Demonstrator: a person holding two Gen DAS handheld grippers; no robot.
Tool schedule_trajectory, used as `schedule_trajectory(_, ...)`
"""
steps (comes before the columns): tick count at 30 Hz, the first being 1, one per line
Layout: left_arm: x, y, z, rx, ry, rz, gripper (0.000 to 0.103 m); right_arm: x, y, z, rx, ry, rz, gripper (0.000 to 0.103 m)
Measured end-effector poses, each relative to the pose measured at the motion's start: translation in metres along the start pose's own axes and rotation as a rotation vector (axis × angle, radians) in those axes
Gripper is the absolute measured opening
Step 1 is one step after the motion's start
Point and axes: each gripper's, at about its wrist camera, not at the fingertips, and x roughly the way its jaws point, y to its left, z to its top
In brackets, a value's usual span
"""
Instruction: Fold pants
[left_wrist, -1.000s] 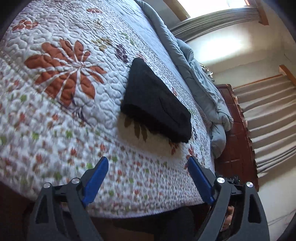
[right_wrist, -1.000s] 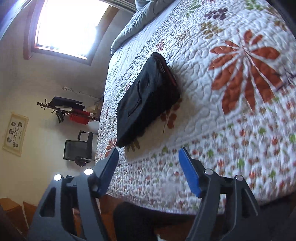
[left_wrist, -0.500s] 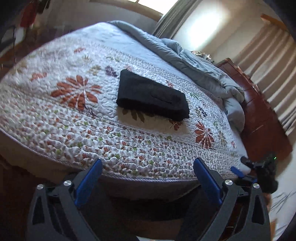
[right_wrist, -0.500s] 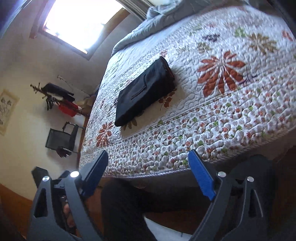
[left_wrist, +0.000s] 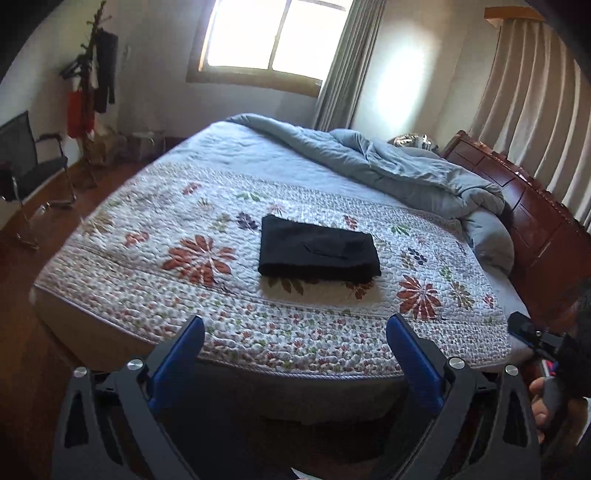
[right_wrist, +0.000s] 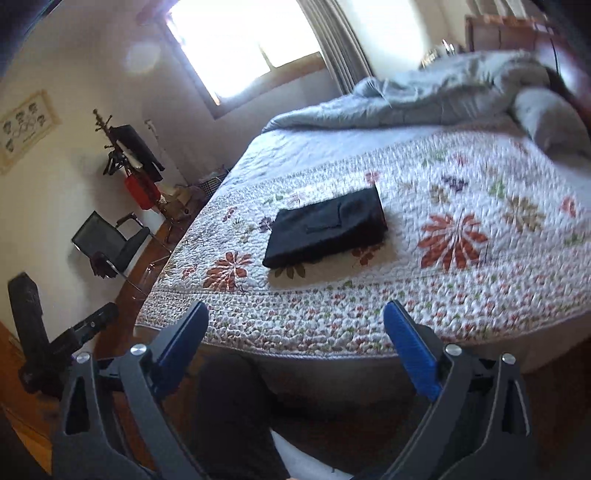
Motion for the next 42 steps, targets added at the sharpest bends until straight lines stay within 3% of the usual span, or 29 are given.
schedule_trajectory(5,-0.033,-0.015,0.002,0.051,-0.051,0.072,0.099,-0.034,0.042,0.003,-0.159,-0.091,-0.085,0.098)
schedule_trajectory(8,-0.046,-0.019,0.002,0.049,-0.071,0.067,0.099,-0.047,0.059,0.002,-0.212,-0.115,-0.11,0.098)
schedule_trajectory(17,-0.06,-0.026,0.0,0.046,-0.106,0.079,0.099,-0.035,0.081,-0.007,-0.241,-0.047,-0.144,0.098)
schedule_trajectory(30,-0.031,-0.041,0.005,0.078,-0.073,0.078,0.099,0.004,0.062,-0.005,-0.206,0.013,-0.156,0.098)
schedule_trajectory(39,-0.008,-0.038,0.013,0.04,-0.049,0.059,0.099,0.028,0.052,0.005,-0.193,0.042,-0.141,0.098)
schedule_trajectory(42,-0.005,-0.037,0.014,0.035,-0.059,0.089,0.099,0.031,0.051,0.007,-0.193,0.044,-0.141,0.098)
